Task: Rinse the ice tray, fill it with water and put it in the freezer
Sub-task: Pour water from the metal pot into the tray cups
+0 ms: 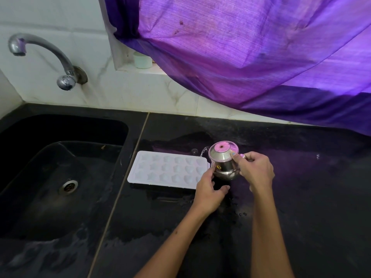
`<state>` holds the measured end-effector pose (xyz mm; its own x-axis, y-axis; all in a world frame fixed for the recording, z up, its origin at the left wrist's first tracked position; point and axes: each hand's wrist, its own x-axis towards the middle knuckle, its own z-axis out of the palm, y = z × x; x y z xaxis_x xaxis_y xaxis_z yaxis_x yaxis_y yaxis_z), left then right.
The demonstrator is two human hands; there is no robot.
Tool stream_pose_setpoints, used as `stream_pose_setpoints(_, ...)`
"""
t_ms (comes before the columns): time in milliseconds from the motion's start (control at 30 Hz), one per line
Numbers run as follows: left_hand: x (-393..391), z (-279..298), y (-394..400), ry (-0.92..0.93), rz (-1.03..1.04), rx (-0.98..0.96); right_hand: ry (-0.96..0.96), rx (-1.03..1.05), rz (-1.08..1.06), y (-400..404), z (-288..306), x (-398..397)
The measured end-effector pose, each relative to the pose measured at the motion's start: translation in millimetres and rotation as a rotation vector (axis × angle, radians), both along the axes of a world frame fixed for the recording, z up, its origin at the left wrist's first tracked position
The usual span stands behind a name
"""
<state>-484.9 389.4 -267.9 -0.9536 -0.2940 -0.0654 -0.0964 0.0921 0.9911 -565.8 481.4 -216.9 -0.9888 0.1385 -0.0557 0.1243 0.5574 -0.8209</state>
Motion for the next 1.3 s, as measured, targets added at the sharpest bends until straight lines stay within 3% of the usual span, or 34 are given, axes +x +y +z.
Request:
stream_pose_setpoints(367, 7.6, 10.6, -16.1, 0.068, -0.019, 0.001, 0.024, -0.137, -0.039, -9.5, 8.7, 10.4)
stream_pose_setpoints(1300, 18.1, 15.3, -49.1, 0.041, -0.102, 0.094, 0.114, 0.015, -0.073, -40.2, 18.0, 32.4)
